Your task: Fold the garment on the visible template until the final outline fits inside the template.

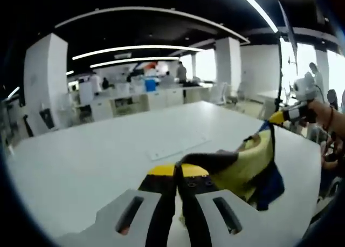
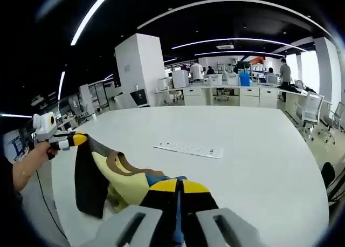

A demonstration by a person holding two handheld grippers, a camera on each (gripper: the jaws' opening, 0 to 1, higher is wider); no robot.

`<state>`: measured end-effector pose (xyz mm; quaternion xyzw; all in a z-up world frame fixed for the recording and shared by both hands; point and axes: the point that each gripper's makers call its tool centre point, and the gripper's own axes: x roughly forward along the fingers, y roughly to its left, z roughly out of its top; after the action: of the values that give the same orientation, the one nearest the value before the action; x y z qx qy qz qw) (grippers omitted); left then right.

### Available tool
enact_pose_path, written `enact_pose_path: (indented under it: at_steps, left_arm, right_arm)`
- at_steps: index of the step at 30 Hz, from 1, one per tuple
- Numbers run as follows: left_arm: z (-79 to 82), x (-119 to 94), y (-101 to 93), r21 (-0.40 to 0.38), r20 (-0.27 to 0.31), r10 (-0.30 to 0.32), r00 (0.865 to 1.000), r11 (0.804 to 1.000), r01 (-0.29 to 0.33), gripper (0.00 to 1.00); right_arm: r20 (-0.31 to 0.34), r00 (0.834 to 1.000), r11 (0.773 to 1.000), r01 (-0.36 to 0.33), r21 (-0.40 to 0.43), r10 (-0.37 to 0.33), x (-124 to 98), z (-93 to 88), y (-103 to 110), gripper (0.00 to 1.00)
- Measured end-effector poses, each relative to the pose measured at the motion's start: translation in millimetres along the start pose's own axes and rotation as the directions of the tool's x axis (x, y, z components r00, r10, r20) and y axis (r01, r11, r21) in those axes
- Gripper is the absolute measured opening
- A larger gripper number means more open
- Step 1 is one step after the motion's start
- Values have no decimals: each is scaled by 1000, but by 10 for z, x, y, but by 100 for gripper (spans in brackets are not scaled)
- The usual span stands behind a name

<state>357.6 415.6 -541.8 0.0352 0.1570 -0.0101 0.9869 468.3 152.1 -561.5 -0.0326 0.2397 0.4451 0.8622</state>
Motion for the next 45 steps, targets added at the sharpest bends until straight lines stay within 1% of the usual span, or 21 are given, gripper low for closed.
enact_pose_path:
  at_steps: [1, 4, 7, 12, 15, 16, 19, 21, 22, 25, 26, 27, 28, 30, 32, 34, 37, 38, 40, 43, 45]
  left_arm:
    - [-26, 44, 22, 2, -15, 1, 1000, 1000, -1, 0]
    - [-30, 182, 66, 7, -16, -2, 1000, 1000, 2, 0]
    - [-49, 309, 128, 25, -34, 11, 999, 1000, -10, 0]
    - [-58, 553, 221, 20, -34, 14, 999, 1000, -14, 0]
    - [-166, 741, 256, 46, -80, 19, 997, 999, -15, 0]
    - [-188, 795, 264, 49, -84, 16, 996, 999, -12, 0]
    - [-309, 971, 299, 27, -123, -3, 992, 1000, 7, 0]
    - [-425, 1078, 313, 14, -164, -14, 986, 1000, 16, 0]
    - [-480, 1132, 315, 25, -187, -21, 982, 999, 26, 0]
    - [-567, 1238, 347, 74, -222, -13, 975, 997, 30, 0]
    - [-570, 1260, 366, 80, -224, 0, 975, 997, 19, 0]
    - [-558, 1303, 392, 121, -215, 13, 977, 993, 13, 0]
    - [-575, 1328, 390, 143, -224, 9, 975, 990, 24, 0]
    - [-625, 1383, 389, 132, -248, 8, 969, 991, 25, 0]
    - [-654, 1454, 397, 124, -253, 1, 967, 992, 31, 0]
    - [-705, 1515, 399, 136, -269, -2, 963, 990, 40, 0]
    - [-832, 1583, 427, 136, -314, -5, 950, 989, 50, 0]
    - [-848, 1599, 431, 134, -317, -5, 948, 990, 50, 0]
    - [-910, 1647, 434, 155, -339, -17, 941, 985, 74, 0]
    - [-986, 1682, 453, 147, -362, -19, 932, 986, 77, 0]
    - [-1058, 1712, 479, 128, -386, -21, 922, 989, 76, 0]
  right_arm:
    - [-6, 1000, 1000, -2, 5, 2, 36, -5, -15, 0]
    - [-17, 1000, 1000, 21, -12, -21, 159, 2, -111, 0]
    - [-16, 999, 999, 42, 12, -42, 269, 35, -249, 0]
    - [-10, 996, 996, 89, 24, -89, 443, 53, -487, 0]
    - [-18, 995, 994, 103, 38, -103, 550, 25, -582, 0]
    - [-20, 994, 993, 107, 40, -107, 607, 12, -619, 0]
    - [-44, 992, 991, 124, 48, -122, 750, -62, -726, 0]
    - [-65, 989, 989, 133, 58, -130, 842, -117, -790, 0]
    - [-67, 989, 989, 135, 57, -131, 876, -130, -810, 0]
    - [-82, 987, 988, 141, 66, -135, 999, -176, -881, 0]
    - [-92, 987, 988, 141, 70, -135, 1027, -197, -895, 0]
    - [-98, 986, 988, 140, 71, -132, 1057, -212, -906, 0]
    - [-101, 986, 988, 141, 67, -134, 1103, -229, -926, 0]
    - [-113, 985, 989, 140, 49, -134, 1174, -266, -957, 0]
    - [-120, 984, 989, 141, 49, -134, 1218, -290, -987, 0]
    - [-128, 982, 988, 144, 51, -137, 1284, -324, -1031, 0]
    - [-143, 980, 987, 151, 60, -141, 1338, -376, -1073, 0]
    - [-145, 979, 986, 154, 63, -144, 1354, -388, -1085, 0]
    - [-154, 977, 985, 158, 62, -147, 1393, -423, -1104, 0]
    - [-169, 974, 984, 165, 66, -152, 1440, -474, -1136, 0]
    - [-183, 972, 984, 164, 70, -149, 1472, -515, -1155, 0]
